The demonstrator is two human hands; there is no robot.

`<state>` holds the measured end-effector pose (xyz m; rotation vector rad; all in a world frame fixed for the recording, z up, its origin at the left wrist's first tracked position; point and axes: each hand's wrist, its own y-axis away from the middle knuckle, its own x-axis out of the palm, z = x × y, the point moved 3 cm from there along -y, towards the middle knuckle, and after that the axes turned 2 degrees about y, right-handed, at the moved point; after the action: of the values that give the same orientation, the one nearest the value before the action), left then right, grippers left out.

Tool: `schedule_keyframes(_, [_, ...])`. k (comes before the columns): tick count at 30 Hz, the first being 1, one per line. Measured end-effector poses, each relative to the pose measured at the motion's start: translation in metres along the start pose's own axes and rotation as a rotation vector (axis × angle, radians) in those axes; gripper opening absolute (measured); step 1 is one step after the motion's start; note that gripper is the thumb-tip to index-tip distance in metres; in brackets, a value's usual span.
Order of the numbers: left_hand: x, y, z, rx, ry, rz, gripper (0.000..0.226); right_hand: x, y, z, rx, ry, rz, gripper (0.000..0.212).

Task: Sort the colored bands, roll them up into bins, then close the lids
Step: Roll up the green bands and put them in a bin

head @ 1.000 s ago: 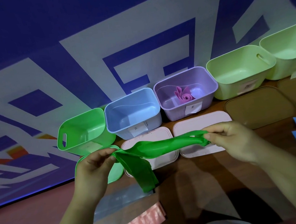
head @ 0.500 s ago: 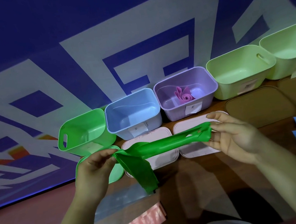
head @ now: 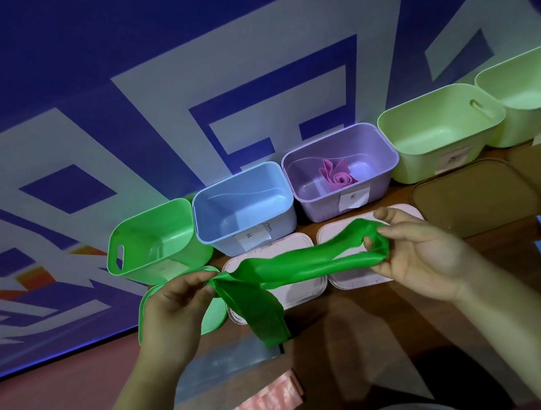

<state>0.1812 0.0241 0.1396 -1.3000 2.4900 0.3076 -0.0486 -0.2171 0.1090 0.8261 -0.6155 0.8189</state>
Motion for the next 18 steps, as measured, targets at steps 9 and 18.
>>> schedule_keyframes(9, [-0.002,0.005,-0.002,0.013,-0.004,-0.008,0.021,-0.018,0.004,0.002,-0.035,0.445,-0.200,0.023])
schedule_keyframes(18, [0.001,0.007,-0.003,0.017,-0.042,-0.002,0.018,-0.011,0.005,-0.002,0.037,0.049,-0.089,0.021])
